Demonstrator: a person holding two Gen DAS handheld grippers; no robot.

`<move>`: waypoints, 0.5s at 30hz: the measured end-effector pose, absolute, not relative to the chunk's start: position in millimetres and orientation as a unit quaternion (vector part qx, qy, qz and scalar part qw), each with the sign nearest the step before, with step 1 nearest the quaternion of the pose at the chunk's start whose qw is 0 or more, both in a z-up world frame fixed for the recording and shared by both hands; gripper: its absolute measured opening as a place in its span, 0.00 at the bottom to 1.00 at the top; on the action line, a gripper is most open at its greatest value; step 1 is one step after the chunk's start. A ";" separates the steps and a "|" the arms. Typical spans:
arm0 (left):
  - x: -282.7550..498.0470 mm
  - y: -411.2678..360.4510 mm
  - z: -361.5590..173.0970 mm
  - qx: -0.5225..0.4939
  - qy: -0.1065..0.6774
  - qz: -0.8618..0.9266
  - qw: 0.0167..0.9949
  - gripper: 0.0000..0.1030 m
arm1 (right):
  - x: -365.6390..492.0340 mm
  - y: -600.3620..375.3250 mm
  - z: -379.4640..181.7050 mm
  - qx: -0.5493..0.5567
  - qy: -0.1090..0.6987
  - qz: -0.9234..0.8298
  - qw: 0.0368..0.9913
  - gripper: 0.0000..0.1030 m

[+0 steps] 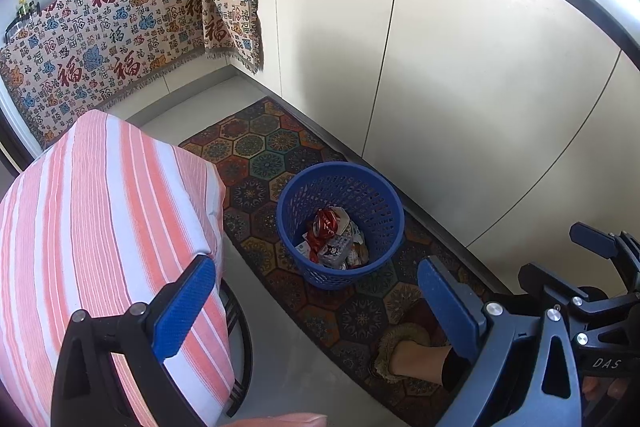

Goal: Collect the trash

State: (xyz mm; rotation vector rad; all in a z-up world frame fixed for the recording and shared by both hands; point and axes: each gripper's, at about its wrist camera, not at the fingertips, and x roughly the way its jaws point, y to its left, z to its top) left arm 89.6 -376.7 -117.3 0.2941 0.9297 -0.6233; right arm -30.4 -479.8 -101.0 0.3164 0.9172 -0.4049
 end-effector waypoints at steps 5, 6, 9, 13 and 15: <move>90.0 -377.9 -117.7 0.139 0.440 -0.294 0.837 1.00 | -30.6 -479.8 -101.9 0.152 0.439 -0.194 0.864 1.00; 89.9 -378.2 -117.6 0.139 0.441 -0.294 0.837 1.00 | -30.4 -480.4 -101.8 0.152 0.439 -0.193 0.864 1.00; 89.9 -378.6 -117.6 0.139 0.441 -0.294 0.836 1.00 | -30.7 -480.3 -103.2 0.153 0.440 -0.194 0.863 1.00; 89.5 -379.4 -119.3 0.140 0.442 -0.295 0.836 1.00 | -31.8 -481.4 -104.7 0.155 0.440 -0.195 0.863 1.00; 89.8 -379.6 -120.2 0.141 0.442 -0.296 0.835 1.00 | -32.0 -481.6 -105.7 0.156 0.441 -0.196 0.862 1.00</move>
